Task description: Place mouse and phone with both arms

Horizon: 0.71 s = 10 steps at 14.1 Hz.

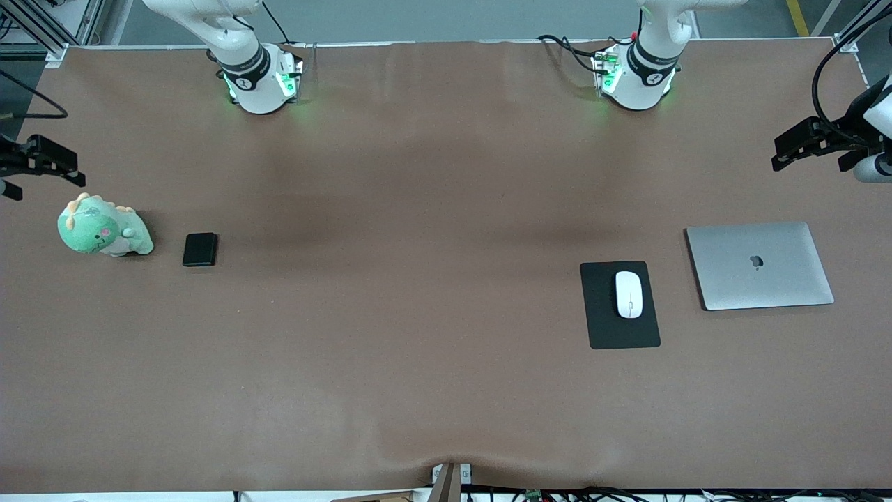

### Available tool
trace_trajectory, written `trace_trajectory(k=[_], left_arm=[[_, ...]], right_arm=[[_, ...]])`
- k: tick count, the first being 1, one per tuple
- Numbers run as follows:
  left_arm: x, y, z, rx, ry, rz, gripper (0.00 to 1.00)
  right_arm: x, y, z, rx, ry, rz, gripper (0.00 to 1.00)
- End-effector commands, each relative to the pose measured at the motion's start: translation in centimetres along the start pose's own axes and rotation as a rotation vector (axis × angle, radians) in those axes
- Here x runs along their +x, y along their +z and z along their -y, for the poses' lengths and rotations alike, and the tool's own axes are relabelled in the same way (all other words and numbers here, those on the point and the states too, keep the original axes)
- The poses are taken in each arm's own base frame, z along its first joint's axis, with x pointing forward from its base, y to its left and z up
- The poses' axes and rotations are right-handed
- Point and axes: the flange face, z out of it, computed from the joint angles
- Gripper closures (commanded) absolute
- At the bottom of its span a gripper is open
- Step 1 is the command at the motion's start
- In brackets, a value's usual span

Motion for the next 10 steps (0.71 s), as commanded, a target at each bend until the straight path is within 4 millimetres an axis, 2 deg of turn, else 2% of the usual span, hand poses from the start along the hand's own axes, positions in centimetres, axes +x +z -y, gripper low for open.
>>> trace_trajectory(k=[1, 2, 3, 6, 10], left_arm=[[0.0, -0.4, 0.2, -0.009, 0.007, 0.007, 0.0], [0.0, -0.3, 0.2, -0.009, 0.006, 0.008, 0.0], [0.0, -0.3, 0.2, -0.009, 0.006, 0.008, 0.0], [0.0, -0.4, 0.2, -0.009, 0.006, 0.007, 0.0], [0.0, -0.3, 0.2, -0.009, 0.006, 0.008, 0.0]], right_arm=[[-1.3, 0.3, 2.0, -0.023, -0.046, -0.003, 0.0], [-1.6, 0.3, 2.7, -0.031, -0.059, -0.002, 0.0], [-1.5, 0.4, 2.6, -0.04, -0.059, 0.002, 0.0], [-1.6, -0.7, 0.8, -0.059, -0.028, -0.02, 0.0], [-1.6, -0.9, 0.5, -0.057, -0.02, -0.025, 0.0]])
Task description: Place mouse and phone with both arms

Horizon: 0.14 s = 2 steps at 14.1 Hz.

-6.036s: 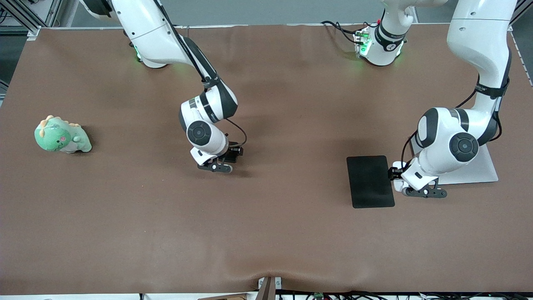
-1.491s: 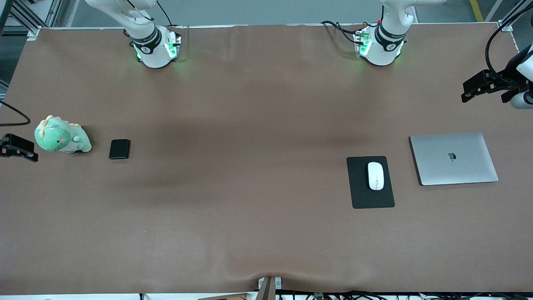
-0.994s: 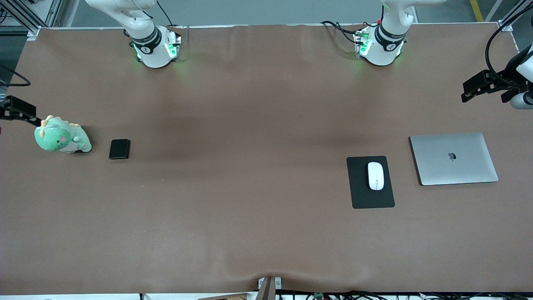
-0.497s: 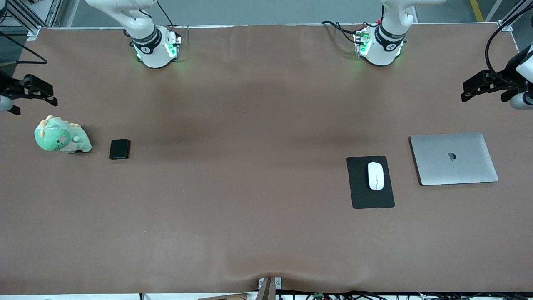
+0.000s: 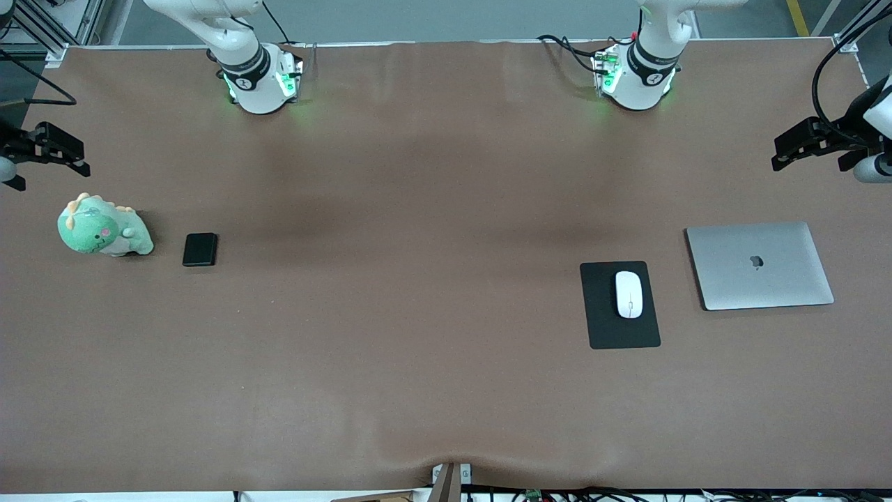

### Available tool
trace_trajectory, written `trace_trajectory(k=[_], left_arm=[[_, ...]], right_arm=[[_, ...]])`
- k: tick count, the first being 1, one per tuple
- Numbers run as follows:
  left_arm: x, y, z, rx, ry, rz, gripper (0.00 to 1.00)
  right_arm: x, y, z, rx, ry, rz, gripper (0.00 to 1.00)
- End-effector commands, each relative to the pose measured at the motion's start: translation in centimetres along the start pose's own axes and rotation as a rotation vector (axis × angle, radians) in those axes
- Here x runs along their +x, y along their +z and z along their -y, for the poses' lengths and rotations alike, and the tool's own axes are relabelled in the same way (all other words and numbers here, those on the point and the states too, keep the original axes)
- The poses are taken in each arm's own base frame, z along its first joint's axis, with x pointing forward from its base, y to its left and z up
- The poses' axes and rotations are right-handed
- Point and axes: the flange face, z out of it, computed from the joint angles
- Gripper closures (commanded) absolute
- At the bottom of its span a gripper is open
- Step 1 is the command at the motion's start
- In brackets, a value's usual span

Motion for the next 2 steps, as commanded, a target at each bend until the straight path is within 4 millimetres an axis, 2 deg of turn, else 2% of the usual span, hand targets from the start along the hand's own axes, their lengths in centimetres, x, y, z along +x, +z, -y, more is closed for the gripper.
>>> trace_trajectory(k=[1, 2], left_arm=[[0.0, -0.36, 0.19, -0.009, 0.006, 0.007, 0.0], [0.0, -0.36, 0.19, -0.009, 0.006, 0.007, 0.0]], right_arm=[[-0.58, -0.67, 0.0, -0.01, -0.004, -0.011, 0.0], [-0.58, -0.67, 0.02, -0.008, -0.002, -0.011, 0.0]])
